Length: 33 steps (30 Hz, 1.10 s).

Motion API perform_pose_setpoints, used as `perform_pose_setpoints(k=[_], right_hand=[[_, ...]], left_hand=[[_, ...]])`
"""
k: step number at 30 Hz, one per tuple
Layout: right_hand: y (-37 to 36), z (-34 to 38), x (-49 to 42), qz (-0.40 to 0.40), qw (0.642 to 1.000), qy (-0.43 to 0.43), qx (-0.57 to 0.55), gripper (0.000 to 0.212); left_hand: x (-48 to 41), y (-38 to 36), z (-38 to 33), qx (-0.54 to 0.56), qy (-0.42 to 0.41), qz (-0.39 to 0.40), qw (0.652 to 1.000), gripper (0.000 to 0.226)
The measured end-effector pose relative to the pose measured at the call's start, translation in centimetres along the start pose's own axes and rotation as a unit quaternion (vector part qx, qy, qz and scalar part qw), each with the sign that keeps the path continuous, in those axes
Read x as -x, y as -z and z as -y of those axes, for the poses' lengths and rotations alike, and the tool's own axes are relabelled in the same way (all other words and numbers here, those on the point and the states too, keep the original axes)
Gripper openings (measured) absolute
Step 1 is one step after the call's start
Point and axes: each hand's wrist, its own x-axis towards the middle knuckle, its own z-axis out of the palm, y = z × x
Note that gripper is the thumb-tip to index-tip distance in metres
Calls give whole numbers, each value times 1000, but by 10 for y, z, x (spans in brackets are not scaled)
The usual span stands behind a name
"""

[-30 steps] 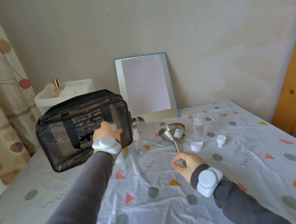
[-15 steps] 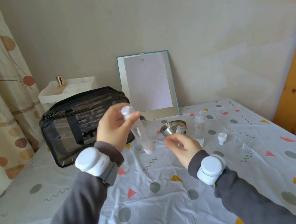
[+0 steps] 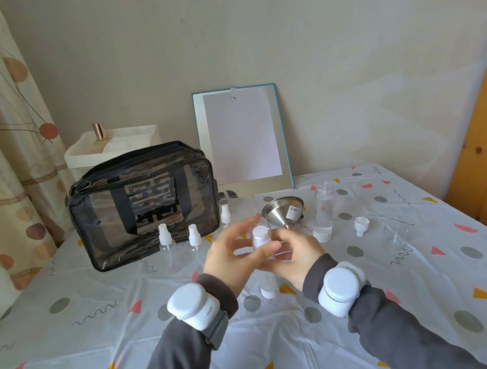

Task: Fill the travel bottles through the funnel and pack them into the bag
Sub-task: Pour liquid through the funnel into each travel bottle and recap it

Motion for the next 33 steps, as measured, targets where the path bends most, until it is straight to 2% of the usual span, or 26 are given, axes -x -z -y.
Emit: perform_pose_setpoints(k=[2, 5, 7, 11, 16, 19, 23, 30, 33], right_hand=[[2, -5, -1, -4, 999, -18, -30, 33], [5, -9, 0, -7, 998, -37, -59, 35], [5, -10, 2, 2, 998, -31, -62, 35], [5, -11, 2, 5, 998, -23, -63, 35], [-2, -11, 3, -52, 999, -11, 7, 32], [-7, -10, 6, -98, 994, 18, 40, 31], [-9, -11, 7, -110, 993, 11, 32, 29], [-2, -11, 6, -72, 993, 32, 83, 29], [1, -10, 5, -45, 997, 30, 64, 27]], left_hand=[[4, 0, 7, 48, 12, 62, 997, 71], [8, -1, 20, -15, 21, 131, 991, 89], [8, -5, 27, -68, 31, 121, 990, 82], [5, -13, 31, -69, 42, 75, 994, 47], [11, -20, 36, -116, 33, 5, 993, 31], [13, -23, 38, -131, 43, -36, 990, 28], [10, -22, 37, -164, 60, -42, 984, 26], [7, -21, 33, -192, 38, 5, 981, 24], [7, -20, 32, -194, 42, 15, 980, 25]])
